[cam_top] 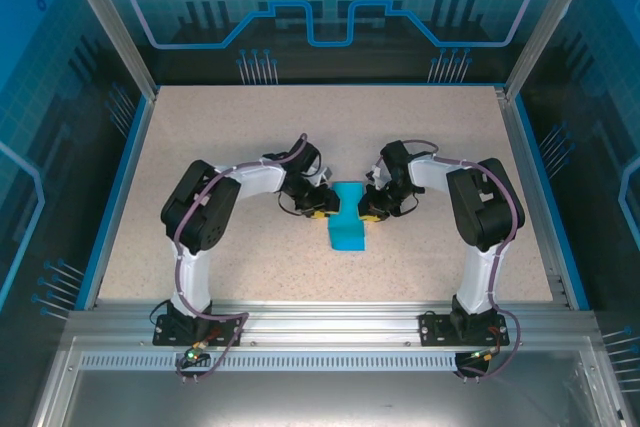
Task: Fold a paper plane with a square sheet of paper (fold left side to right side)
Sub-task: First fold the square sheet of paper in half at the center of the table.
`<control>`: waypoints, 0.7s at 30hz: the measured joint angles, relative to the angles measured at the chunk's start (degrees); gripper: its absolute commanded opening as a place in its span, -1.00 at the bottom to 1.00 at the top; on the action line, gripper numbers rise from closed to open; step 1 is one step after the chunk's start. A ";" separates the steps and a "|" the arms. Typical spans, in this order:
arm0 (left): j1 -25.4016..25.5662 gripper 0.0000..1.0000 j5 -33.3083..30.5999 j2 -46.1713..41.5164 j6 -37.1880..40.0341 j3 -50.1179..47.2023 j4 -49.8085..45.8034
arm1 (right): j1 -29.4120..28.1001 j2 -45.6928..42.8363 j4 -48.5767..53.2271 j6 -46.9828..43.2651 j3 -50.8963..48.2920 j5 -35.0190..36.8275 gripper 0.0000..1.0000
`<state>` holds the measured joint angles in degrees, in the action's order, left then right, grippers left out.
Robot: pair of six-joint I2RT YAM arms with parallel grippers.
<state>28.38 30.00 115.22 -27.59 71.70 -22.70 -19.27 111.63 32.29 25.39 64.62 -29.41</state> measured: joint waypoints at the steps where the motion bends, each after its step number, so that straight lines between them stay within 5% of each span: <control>1: -0.28 -0.23 -0.02 -0.24 0.20 0.00 -0.20 | 0.00 0.00 0.00 0.00 0.00 0.00 -0.71; 21: 0.17 -0.24 1.14 6.71 0.61 10.78 0.26 | -0.09 0.04 0.09 0.02 0.13 0.11 -0.71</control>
<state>28.56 31.14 121.93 -26.98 82.48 -22.44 -19.35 111.68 32.38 25.41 64.75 -29.30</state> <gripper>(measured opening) 0.384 0.144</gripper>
